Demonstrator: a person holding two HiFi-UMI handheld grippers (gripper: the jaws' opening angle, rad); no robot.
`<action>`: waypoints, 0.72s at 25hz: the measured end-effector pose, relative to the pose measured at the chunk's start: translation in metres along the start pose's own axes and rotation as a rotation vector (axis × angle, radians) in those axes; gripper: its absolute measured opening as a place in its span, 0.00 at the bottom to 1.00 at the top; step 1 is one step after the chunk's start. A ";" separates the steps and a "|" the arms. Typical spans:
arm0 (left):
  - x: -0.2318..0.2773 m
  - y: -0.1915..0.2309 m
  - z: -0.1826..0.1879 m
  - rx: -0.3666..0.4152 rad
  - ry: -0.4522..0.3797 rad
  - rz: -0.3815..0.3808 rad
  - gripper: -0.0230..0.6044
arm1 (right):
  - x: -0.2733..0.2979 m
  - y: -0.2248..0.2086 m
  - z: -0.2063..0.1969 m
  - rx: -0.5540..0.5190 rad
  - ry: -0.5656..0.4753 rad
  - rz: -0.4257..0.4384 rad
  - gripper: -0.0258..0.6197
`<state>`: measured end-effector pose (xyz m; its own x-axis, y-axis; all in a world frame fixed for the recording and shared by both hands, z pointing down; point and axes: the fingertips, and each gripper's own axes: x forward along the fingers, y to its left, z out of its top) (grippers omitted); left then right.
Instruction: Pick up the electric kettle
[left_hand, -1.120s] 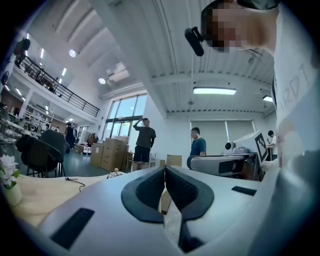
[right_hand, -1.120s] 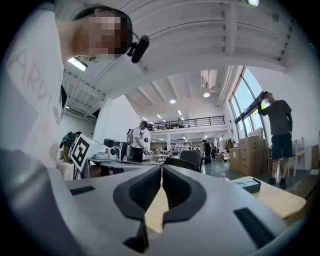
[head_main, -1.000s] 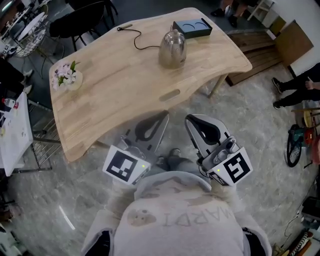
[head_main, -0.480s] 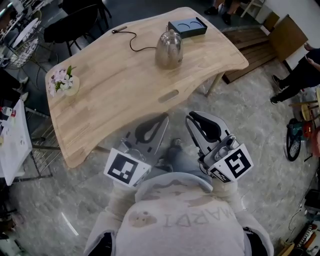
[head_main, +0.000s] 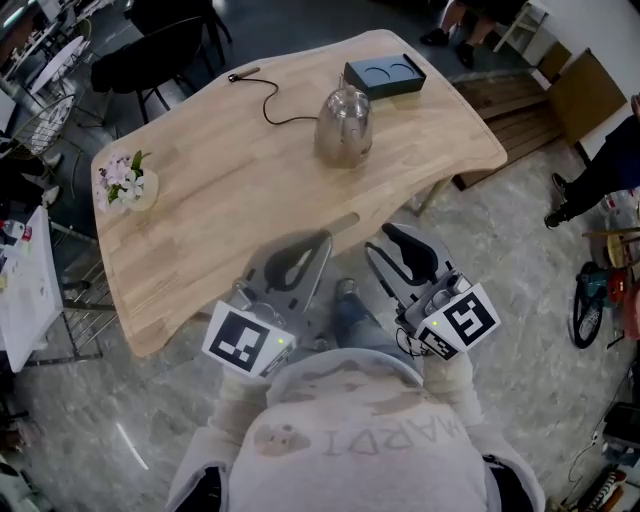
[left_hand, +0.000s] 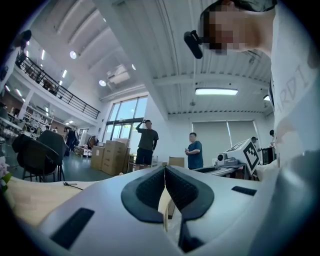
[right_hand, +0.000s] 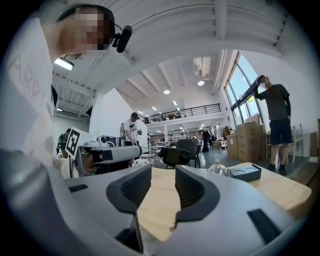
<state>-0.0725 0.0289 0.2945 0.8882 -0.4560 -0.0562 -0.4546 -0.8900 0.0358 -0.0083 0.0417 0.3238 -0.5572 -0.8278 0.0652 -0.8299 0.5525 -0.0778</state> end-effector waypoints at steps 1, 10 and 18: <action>0.008 0.008 0.001 0.003 -0.001 0.007 0.06 | 0.007 -0.010 -0.001 0.004 0.003 0.007 0.24; 0.088 0.067 0.012 0.002 -0.019 0.079 0.06 | 0.058 -0.103 -0.010 0.036 0.051 0.077 0.27; 0.149 0.092 0.010 0.040 -0.023 0.125 0.06 | 0.086 -0.164 -0.039 0.080 0.104 0.160 0.31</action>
<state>0.0170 -0.1212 0.2795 0.8231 -0.5628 -0.0764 -0.5642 -0.8257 0.0038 0.0789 -0.1164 0.3811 -0.6852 -0.7132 0.1478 -0.7279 0.6632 -0.1741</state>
